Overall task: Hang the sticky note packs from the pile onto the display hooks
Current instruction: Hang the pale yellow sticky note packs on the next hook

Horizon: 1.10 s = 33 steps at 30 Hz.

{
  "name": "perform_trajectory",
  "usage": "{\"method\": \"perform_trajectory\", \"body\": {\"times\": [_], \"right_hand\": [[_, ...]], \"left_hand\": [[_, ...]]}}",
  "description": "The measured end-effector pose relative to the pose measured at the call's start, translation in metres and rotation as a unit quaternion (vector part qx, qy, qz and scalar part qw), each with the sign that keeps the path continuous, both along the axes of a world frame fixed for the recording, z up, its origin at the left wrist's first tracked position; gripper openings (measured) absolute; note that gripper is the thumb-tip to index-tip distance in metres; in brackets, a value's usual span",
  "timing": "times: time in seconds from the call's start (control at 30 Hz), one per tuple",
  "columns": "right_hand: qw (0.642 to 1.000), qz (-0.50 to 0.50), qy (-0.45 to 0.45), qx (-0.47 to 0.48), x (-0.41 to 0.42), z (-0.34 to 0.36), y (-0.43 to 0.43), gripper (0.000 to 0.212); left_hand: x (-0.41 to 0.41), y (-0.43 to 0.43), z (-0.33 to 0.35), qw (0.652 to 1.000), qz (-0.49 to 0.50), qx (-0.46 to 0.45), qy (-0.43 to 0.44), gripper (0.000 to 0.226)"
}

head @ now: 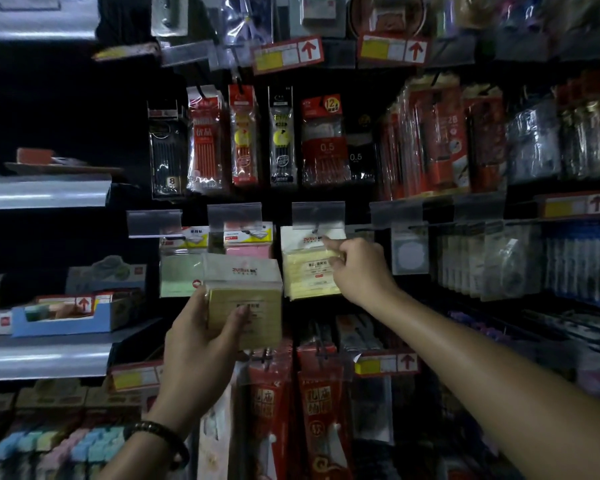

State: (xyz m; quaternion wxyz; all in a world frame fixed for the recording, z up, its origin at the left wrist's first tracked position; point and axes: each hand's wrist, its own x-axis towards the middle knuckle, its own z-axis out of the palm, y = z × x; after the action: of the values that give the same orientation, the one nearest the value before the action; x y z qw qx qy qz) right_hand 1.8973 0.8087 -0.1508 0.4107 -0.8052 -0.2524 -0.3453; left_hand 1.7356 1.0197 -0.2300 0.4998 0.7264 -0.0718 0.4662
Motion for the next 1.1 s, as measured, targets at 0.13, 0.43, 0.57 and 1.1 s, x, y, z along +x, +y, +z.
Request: {"method": "perform_trajectory", "body": {"times": [0.13,0.43,0.57,1.1], "right_hand": [[0.996,-0.056,0.005,-0.064,-0.007,0.012,0.000,0.043],[0.991,-0.081,-0.082,-0.067,-0.039,-0.012,-0.017,0.031],[0.990,0.083,-0.114,0.023,-0.062,-0.032,-0.018,0.039],[0.952,0.188,-0.063,0.231,-0.032,-0.040,-0.007,0.043]], "left_hand": [[0.003,-0.007,-0.001,1.000,-0.009,-0.019,0.004,0.019],[0.016,-0.029,-0.004,0.997,-0.063,-0.050,0.008,0.020],[0.023,-0.045,-0.001,0.991,-0.112,-0.074,0.015,0.023],[0.069,-0.069,0.029,0.992,-0.085,-0.010,-0.096,0.062]]}}
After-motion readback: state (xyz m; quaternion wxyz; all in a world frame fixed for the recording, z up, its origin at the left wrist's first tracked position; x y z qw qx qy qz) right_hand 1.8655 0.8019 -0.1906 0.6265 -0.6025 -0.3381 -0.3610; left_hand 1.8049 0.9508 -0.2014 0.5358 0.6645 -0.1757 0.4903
